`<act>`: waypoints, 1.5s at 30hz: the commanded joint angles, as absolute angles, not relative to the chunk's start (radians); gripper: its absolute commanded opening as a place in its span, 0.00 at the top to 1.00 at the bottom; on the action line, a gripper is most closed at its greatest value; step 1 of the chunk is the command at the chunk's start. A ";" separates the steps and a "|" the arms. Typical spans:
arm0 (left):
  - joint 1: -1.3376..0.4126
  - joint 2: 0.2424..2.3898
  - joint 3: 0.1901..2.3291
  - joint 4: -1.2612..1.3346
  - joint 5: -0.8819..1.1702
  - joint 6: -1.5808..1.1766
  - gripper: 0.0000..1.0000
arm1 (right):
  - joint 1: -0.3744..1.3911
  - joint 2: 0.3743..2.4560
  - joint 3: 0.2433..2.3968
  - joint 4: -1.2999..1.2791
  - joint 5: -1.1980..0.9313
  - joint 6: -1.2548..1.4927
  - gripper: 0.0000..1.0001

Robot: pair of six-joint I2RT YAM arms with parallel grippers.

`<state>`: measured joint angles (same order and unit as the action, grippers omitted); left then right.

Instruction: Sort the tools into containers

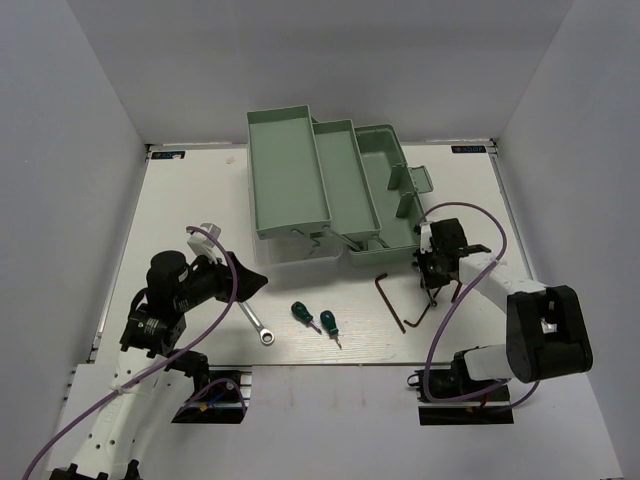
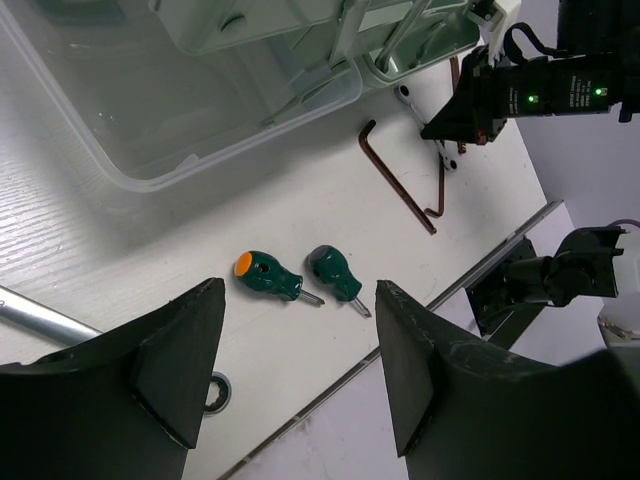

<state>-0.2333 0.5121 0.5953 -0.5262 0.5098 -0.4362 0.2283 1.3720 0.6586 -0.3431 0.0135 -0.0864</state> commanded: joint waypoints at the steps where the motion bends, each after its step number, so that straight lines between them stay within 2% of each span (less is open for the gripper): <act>1: -0.236 0.512 0.601 -0.537 0.529 -0.425 0.28 | 0.222 1.327 0.687 -0.448 -0.035 -0.139 1.00; 4: -0.236 0.523 0.601 -0.537 0.538 -0.416 0.29 | 0.213 1.266 0.776 -0.612 -0.162 -0.253 1.00; 5: -0.236 0.523 0.601 -0.537 0.549 -0.407 0.29 | 0.207 1.243 0.828 -0.706 -0.327 -0.296 1.00; 6: -0.236 0.532 0.601 -0.526 0.549 -0.407 0.31 | 0.204 1.238 0.854 -0.830 -0.381 -0.448 1.00; 8: -0.236 0.532 0.601 -0.517 0.558 -0.407 0.31 | 0.204 1.221 0.960 -0.987 -0.570 -0.544 1.00; 10: -0.236 0.532 0.601 -0.506 0.558 -0.407 0.31 | 0.203 1.213 1.005 -1.087 -0.615 -0.643 1.00; 14: -0.236 0.541 0.601 -0.506 0.568 -0.416 0.32 | 0.201 1.163 1.103 -0.928 -0.548 -0.552 1.00; 16: -0.236 0.532 0.601 -0.517 0.558 -0.416 0.32 | 0.206 1.167 1.136 -0.738 -0.390 -0.416 1.00; 18: -0.236 0.532 0.601 -0.517 0.558 -0.416 0.32 | 0.204 1.256 1.196 -0.637 -0.227 -0.283 1.00; 23: -0.236 0.541 0.601 -0.517 0.558 -0.416 0.32 | 0.210 1.524 1.406 -0.586 -0.140 -0.178 1.00; 25: -0.236 0.552 0.601 -0.517 0.569 -0.407 0.39 | 0.213 1.587 1.469 -0.603 -0.161 -0.154 1.00; 26: -0.236 0.561 0.601 -0.517 0.569 -0.407 0.45 | 0.210 1.688 1.574 -0.630 -0.193 -0.141 1.00; 27: -0.236 0.561 0.601 -0.517 0.581 -0.407 0.45 | 0.207 1.718 1.603 -0.635 -0.193 -0.134 1.00; 28: -0.236 0.561 0.601 -0.517 0.581 -0.407 0.52 | 0.206 1.767 1.653 -0.640 -0.233 -0.126 1.00; 29: -0.236 0.561 0.601 -0.503 0.592 -0.407 0.54 | 0.206 1.790 1.676 -0.647 -0.253 -0.129 1.00; 30: -0.236 0.561 0.591 -0.493 0.592 -0.407 0.56 | 0.212 1.840 1.719 -0.679 -0.262 -0.129 0.94; 31: -0.236 0.561 0.580 -0.492 0.592 -0.416 0.57 | 0.213 1.850 1.727 -0.686 -0.293 -0.129 0.76; 33: -0.236 0.561 0.571 -0.471 0.601 -0.416 0.57 | 0.212 1.855 1.714 -0.689 -0.319 -0.124 0.52; 34: -0.236 0.561 0.560 -0.471 0.601 -0.416 0.57 | 0.213 1.842 1.703 -0.680 -0.331 -0.121 0.45; 35: -0.236 0.561 0.560 -0.456 0.610 -0.416 0.53 | 0.207 1.833 1.695 -0.666 -0.321 -0.118 0.37; 37: -0.236 0.583 0.535 -0.428 0.624 -0.416 0.43 | 0.196 1.781 1.672 -0.664 -0.272 -0.118 0.37; 38: -0.236 0.592 0.535 -0.416 0.650 -0.416 0.34 | 0.195 1.761 1.646 -0.651 -0.224 -0.115 0.37; 40: -0.245 0.617 0.526 -0.396 0.669 -0.416 0.30 | 0.181 1.668 1.593 -0.643 -0.154 -0.083 0.41; 41: -0.245 0.644 0.526 -0.385 0.678 -0.405 0.29 | 0.179 1.610 1.536 -0.611 -0.009 -0.077 0.53; 43: -0.245 0.669 0.535 -0.385 0.689 -0.396 0.29 | 0.158 1.501 1.429 -0.607 0.166 -0.080 0.70; 45: -0.267 0.689 0.557 -0.374 0.689 -0.385 0.29 | 0.123 1.459 1.373 -0.612 0.288 -0.112 0.79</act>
